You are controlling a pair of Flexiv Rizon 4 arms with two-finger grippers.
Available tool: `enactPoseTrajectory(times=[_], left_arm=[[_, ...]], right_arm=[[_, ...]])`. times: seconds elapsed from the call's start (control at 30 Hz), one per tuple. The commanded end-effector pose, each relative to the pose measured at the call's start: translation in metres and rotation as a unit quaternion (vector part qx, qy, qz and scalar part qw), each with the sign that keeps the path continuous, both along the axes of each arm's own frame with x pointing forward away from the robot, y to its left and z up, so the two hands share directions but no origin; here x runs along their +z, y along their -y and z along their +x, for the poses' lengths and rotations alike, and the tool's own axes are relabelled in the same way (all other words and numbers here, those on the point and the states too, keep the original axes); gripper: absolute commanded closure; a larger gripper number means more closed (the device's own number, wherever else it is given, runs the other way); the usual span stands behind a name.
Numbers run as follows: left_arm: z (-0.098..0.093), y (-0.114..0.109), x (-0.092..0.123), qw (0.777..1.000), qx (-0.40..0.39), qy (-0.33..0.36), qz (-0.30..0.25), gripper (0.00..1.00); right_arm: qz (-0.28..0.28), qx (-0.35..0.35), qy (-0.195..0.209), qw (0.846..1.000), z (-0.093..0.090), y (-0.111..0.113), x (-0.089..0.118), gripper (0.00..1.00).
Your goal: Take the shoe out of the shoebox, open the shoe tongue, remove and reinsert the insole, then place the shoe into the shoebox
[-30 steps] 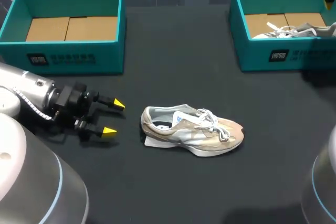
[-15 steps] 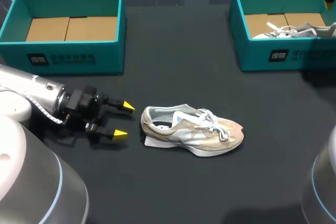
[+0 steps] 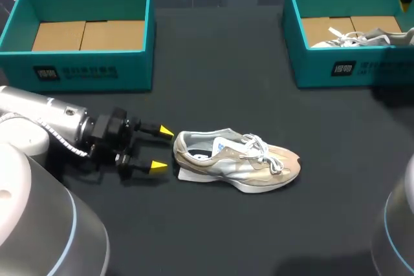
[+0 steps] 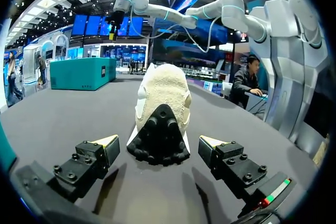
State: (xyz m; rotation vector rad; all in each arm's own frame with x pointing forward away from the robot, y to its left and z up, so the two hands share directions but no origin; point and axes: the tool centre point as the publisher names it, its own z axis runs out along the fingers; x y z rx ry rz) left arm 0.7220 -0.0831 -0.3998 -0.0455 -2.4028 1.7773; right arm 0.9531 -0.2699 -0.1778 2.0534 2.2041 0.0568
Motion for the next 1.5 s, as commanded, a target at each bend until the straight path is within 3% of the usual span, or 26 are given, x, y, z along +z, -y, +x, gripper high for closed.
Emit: enactPoseTrajectory(times=[0.03, 1.5], left_arm=[[0.000, 0.008, -0.004, 1.000, 0.003, 0.001, -0.001, 0.00], [-0.006, 0.062, -0.015, 1.000, -0.016, 0.020, -0.010, 0.00]], right_arm=[[0.000, 0.000, 0.000, 1.000, -0.001, 0.000, 0.000, 0.00], [0.000, 0.000, 0.000, 1.000, -0.001, 0.000, 0.000, 0.00]])
